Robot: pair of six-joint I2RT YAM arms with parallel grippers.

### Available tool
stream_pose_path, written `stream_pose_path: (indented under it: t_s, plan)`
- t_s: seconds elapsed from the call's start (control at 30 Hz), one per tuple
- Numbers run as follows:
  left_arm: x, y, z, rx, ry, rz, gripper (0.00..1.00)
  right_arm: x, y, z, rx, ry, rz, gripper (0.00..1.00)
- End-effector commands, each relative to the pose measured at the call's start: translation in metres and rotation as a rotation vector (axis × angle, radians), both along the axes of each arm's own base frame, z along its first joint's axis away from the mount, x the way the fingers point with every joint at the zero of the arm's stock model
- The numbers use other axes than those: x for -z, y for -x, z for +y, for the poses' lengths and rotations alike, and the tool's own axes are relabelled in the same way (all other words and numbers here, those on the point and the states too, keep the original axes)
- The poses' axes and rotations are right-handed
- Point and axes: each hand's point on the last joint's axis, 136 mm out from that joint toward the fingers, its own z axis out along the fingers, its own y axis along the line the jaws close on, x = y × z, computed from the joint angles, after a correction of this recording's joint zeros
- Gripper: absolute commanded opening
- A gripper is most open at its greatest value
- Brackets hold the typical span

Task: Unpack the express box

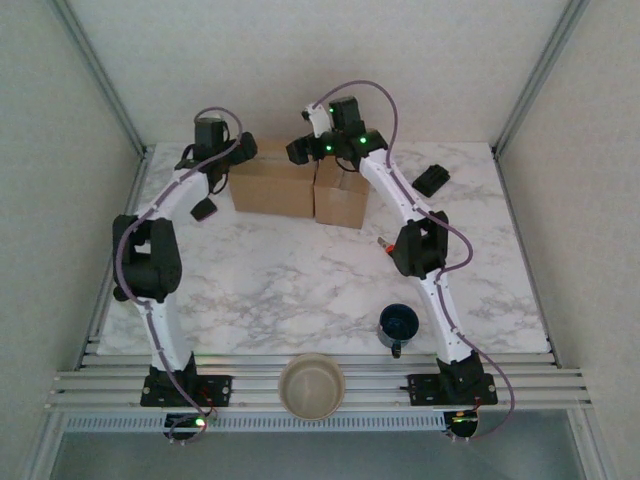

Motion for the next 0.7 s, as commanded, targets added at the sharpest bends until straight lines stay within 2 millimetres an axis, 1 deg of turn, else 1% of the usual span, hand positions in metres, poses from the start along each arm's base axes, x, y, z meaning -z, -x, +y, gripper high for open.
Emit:
stream_pose_path:
  t_s: [0.0, 0.13, 0.2, 0.33, 0.4, 0.47, 0.53, 0.6, 0.67]
  plan:
    - [-0.001, -0.009, -0.011, 0.078, -0.001, -0.003, 0.91, 0.022, -0.01, -0.001, 0.056, 0.041, 0.011, 0.86]
    - [0.01, -0.012, -0.017, 0.109, 0.01, 0.007, 0.91, 0.037, -0.017, -0.008, 0.095, 0.084, 0.011, 0.88]
    - [0.016, -0.011, -0.021, 0.128, 0.018, 0.012, 0.91, 0.043, -0.017, -0.01, 0.102, 0.106, 0.017, 0.88]
    - [0.023, -0.008, -0.025, 0.151, 0.036, 0.019, 0.91, 0.051, -0.008, -0.01, 0.068, 0.138, 0.044, 0.87]
    - [0.027, -0.005, -0.025, 0.15, 0.038, 0.024, 0.91, 0.054, 0.001, -0.008, 0.041, 0.177, 0.046, 0.87]
    - [0.028, -0.002, -0.024, 0.147, 0.036, 0.025, 0.91, 0.058, 0.006, -0.011, 0.04, 0.246, 0.028, 0.89]
    - [0.026, -0.001, -0.023, 0.142, 0.033, 0.02, 0.91, 0.056, 0.008, -0.015, 0.046, 0.306, -0.007, 0.94]
    - [0.024, 0.001, -0.022, 0.138, 0.03, 0.015, 0.91, 0.052, 0.006, -0.019, 0.072, 0.351, -0.045, 0.99]
    - [0.024, 0.002, -0.021, 0.137, 0.03, 0.014, 0.91, 0.048, -0.001, -0.026, 0.115, 0.375, -0.077, 0.99]
